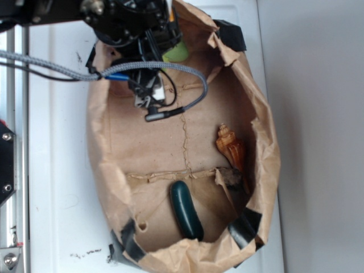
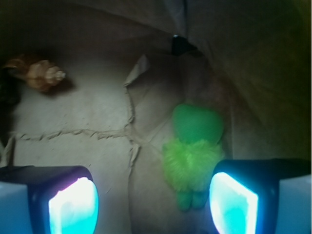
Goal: Grab the green animal.
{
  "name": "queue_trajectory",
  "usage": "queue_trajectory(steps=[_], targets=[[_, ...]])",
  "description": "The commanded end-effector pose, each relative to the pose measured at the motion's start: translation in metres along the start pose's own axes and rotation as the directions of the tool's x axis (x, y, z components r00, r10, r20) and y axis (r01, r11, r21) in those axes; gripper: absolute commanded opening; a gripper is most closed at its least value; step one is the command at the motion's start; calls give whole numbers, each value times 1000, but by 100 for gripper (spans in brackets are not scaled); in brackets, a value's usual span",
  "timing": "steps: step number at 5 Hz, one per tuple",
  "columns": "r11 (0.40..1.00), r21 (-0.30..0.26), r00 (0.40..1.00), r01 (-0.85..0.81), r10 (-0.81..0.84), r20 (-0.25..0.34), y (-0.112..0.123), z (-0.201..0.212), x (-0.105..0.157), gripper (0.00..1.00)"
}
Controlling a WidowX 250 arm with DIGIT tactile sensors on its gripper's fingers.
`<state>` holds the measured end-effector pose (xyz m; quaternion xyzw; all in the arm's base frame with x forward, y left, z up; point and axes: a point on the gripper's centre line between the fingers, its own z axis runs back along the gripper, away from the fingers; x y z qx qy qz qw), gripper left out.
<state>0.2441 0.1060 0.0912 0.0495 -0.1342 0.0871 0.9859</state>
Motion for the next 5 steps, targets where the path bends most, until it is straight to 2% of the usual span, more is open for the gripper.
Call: queue_trajectory(steps=[1, 2, 4, 5], targets=[[972, 194, 990, -133, 122, 67, 13, -17, 18, 100], [956, 246, 987, -158, 145, 68, 11, -33, 25, 100], [950, 278, 989, -142, 127, 71, 13, -52, 32, 100], [969, 220, 992, -116, 104, 68, 15, -52, 34, 0]])
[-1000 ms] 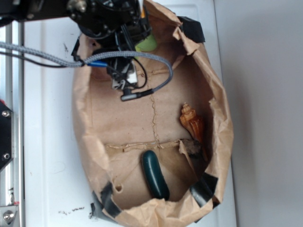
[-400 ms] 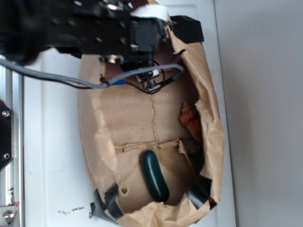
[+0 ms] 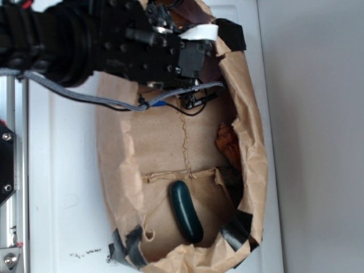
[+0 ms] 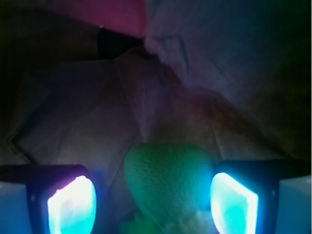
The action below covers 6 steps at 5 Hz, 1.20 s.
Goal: Grab the green animal.
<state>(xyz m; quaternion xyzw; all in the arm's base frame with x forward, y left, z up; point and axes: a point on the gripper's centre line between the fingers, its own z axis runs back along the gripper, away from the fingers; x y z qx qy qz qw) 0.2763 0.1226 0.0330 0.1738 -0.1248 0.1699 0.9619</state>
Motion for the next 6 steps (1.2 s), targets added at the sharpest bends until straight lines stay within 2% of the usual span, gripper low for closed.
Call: queue_trajectory(steps=[1, 4, 6], targets=[[996, -84, 997, 42, -37, 71, 11, 12, 20, 0], [985, -156, 991, 79, -61, 116, 14, 23, 16, 0], [918, -380, 993, 111, -87, 78, 17, 109, 10, 0]])
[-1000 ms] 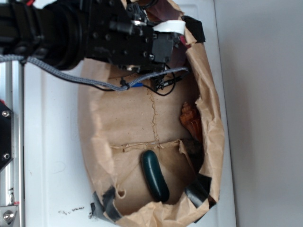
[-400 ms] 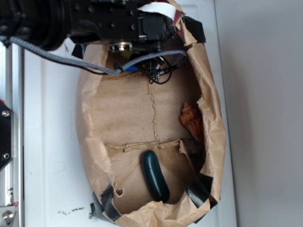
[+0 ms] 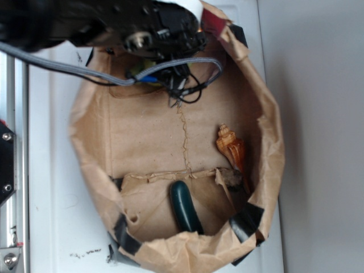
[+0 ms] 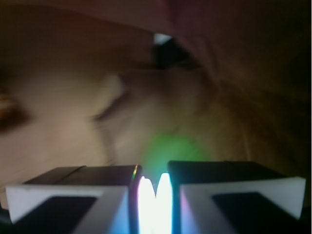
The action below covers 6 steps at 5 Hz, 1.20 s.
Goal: Grab the green animal.
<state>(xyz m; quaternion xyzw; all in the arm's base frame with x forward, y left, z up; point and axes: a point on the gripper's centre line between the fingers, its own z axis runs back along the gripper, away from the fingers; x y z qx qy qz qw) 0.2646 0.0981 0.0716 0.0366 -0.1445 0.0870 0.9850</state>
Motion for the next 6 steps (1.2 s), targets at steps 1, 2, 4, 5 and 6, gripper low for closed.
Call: queue_trajectory(steps=[1, 2, 4, 5, 6], targets=[[988, -152, 1000, -9, 12, 24, 2, 90, 13, 0], [988, -157, 1000, -6, 10, 24, 4, 93, 13, 0], [997, -71, 998, -10, 14, 56, 22, 60, 11, 100], [1000, -26, 998, -13, 15, 58, 26, 42, 13, 100], [999, 33, 997, -12, 9, 79, 27, 25, 14, 100]])
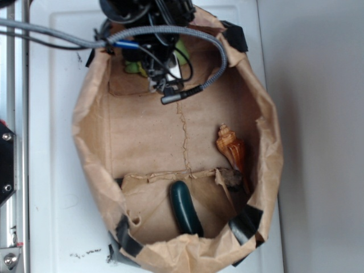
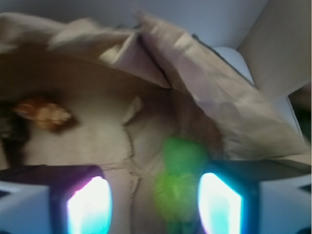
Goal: Grab the green animal.
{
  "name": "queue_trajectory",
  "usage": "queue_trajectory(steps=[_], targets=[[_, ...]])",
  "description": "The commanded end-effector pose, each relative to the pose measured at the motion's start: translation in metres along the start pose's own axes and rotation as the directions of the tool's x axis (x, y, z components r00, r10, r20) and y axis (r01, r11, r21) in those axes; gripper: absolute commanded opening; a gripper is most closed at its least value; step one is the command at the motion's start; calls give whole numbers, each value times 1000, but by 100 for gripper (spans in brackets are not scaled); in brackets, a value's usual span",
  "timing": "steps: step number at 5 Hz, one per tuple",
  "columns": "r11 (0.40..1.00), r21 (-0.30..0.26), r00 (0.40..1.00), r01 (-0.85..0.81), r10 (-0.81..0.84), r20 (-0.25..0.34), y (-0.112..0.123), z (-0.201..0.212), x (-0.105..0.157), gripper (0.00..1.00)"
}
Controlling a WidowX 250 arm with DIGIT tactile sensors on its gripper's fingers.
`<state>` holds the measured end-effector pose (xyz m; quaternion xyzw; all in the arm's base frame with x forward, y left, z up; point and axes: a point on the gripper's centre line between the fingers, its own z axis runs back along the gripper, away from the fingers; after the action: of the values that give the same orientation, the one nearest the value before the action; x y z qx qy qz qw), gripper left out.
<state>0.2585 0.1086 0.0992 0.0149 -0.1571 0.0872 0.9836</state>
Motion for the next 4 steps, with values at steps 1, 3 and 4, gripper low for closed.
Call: queue_trajectory(steps=[1, 3, 4], targets=[[997, 69, 998, 17, -21, 60, 9, 1, 7, 100], [997, -61, 997, 57, -54, 54, -15, 47, 2, 100], [995, -73, 994, 69, -62, 91, -35, 50, 3, 100]])
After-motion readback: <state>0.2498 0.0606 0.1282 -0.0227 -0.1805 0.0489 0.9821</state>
